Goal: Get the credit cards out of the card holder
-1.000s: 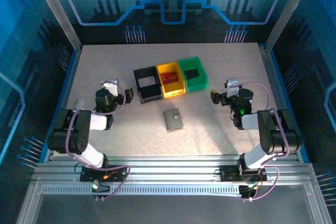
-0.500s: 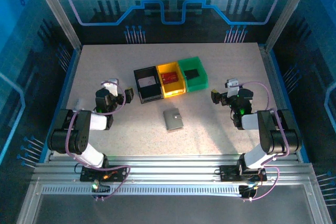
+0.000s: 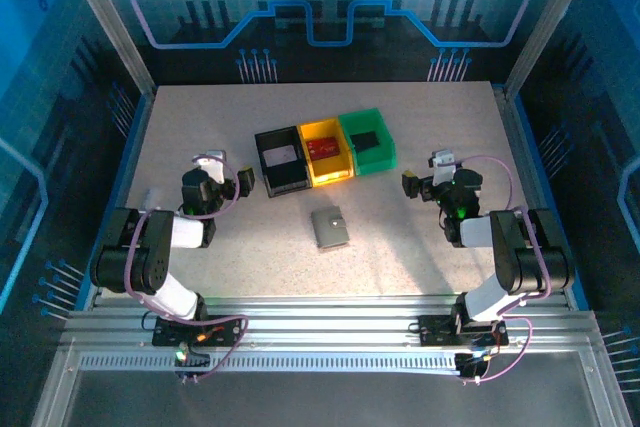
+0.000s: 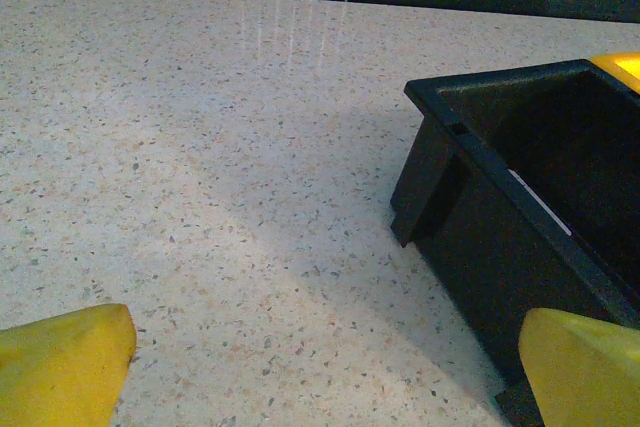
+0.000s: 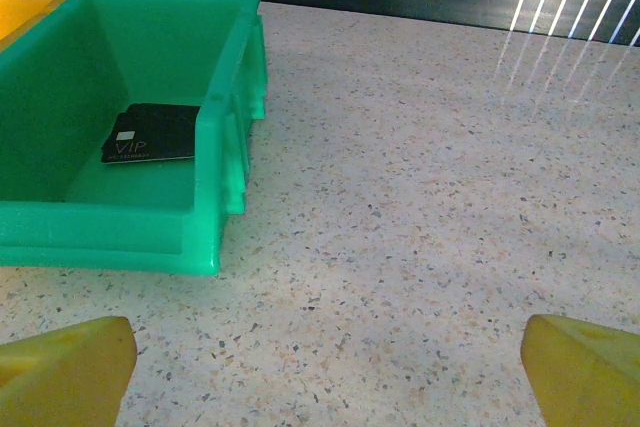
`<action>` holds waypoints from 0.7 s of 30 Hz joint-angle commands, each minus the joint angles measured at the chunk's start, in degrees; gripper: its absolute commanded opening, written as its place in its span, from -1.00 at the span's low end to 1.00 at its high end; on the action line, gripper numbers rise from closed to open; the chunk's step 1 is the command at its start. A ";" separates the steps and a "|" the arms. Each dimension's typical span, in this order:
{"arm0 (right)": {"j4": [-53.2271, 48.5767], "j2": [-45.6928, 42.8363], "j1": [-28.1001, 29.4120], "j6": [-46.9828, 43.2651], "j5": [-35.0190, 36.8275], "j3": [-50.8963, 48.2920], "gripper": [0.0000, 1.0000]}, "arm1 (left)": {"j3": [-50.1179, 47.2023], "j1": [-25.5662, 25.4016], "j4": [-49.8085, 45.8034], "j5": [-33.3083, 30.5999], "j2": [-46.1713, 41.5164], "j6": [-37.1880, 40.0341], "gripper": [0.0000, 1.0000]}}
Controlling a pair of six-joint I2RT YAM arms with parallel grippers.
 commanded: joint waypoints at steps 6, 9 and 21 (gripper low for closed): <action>-0.42 -1.32 0.26 0.74 0.19 -0.16 1.00 | -0.60 0.67 -0.10 0.25 -1.29 0.97 0.99; 0.04 -1.36 0.24 0.82 0.41 -0.46 1.00 | -0.57 0.67 -0.19 -0.05 -1.36 0.93 0.99; 9.07 -4.40 1.39 2.86 9.85 -6.44 1.00 | -2.61 0.71 -0.16 -5.95 -5.92 -1.22 0.99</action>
